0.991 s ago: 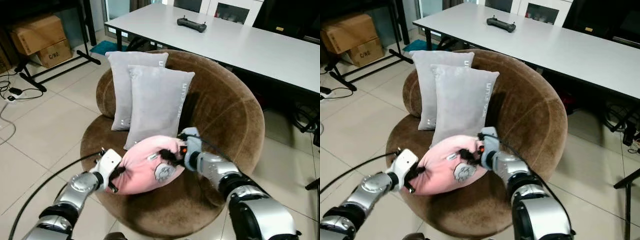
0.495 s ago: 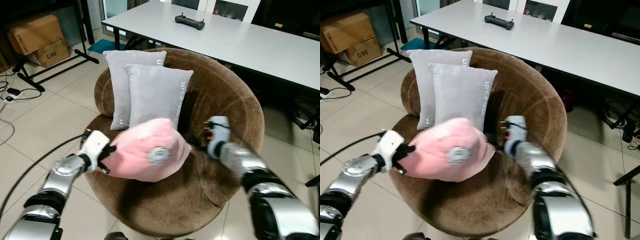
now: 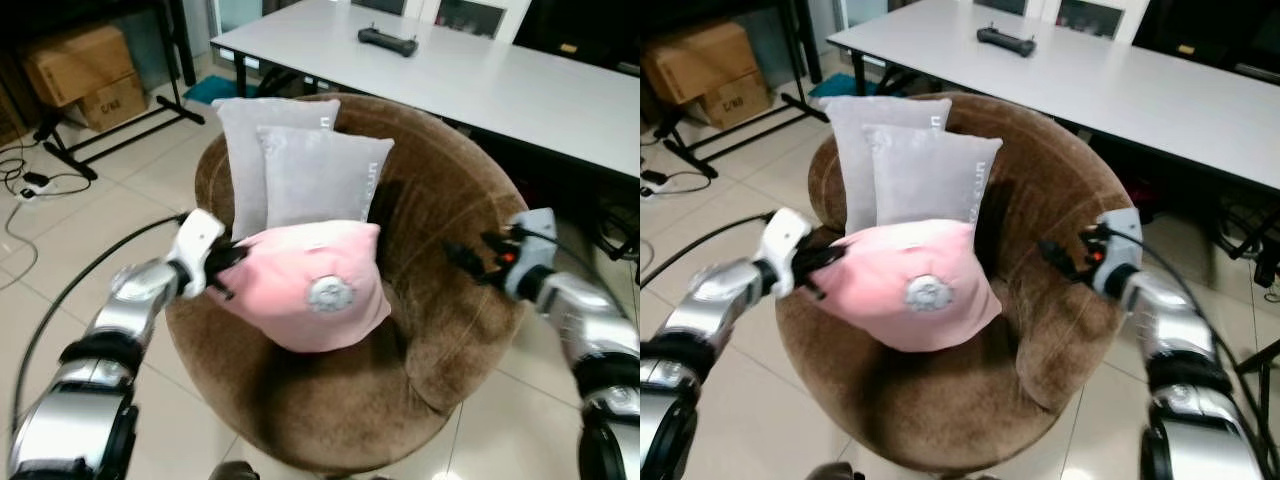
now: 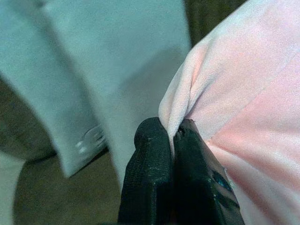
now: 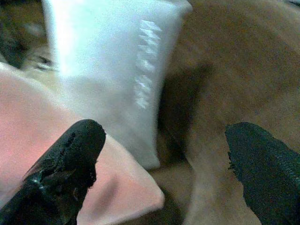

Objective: Move the pillow to the sofa from floor

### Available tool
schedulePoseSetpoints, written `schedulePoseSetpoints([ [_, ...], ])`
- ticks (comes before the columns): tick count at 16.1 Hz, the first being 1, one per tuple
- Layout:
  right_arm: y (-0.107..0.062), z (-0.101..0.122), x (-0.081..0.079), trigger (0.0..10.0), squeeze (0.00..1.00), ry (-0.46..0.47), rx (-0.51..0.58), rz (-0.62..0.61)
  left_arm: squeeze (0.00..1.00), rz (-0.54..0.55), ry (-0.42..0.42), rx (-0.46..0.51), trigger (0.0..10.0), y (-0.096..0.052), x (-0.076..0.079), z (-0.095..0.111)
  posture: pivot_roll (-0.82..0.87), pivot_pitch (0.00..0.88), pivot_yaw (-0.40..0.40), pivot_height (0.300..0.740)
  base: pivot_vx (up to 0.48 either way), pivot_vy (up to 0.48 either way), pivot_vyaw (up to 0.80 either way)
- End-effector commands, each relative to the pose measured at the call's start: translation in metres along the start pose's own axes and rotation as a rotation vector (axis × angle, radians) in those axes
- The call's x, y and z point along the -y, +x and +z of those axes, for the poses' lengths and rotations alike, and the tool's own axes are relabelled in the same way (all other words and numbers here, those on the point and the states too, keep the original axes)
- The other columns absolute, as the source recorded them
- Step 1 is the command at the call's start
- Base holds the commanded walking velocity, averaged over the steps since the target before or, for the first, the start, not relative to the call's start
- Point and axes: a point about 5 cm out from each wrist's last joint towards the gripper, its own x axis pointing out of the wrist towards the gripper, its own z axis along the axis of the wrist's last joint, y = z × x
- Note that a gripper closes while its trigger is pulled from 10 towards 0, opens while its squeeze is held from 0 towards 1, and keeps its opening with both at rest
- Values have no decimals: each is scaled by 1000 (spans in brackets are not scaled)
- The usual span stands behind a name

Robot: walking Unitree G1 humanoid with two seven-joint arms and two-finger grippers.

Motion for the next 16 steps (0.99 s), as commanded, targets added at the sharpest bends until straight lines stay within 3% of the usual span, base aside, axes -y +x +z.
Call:
schedulePoseSetpoints([
  [1, -11, 20, -5, 10000, 0, -25, 58, 121, 0, -50, 5, 69, 0, 7, -2, 22, 70, 0, -40, 740, 0, 0, 0],
  [4, -29, 20, -26, 10000, 0, -81, -5, 331, 0, -177, 4, 124, 0, 21, 9, 42, 37, 0, -25, 740, 0, 0, 0],
  [7, -37, 11, -34, 10000, 0, -104, -69, 397, 0, -179, 12, 153, 0, 28, 10, 56, 22, 0, -18, 740, 0, 0, 0],
  [10, -55, -5, -48, 10000, 0, -171, -235, 511, 0, -122, -35, 221, 0, 34, 5, 74, -3, 0, -13, 740, 0, 0, 0],
  [14, -55, 20, -40, 10000, 0, -138, -125, 444, 0, -153, -121, 321, 0, 44, 15, 88, -22, 0, -11, 740, 0, 0, 0],
  [16, -65, 33, -35, 10000, 0, -176, -146, 463, 0, -256, -176, 367, 0, 56, 35, 97, -43, 0, -9, 740, 0, 0, 0],
])
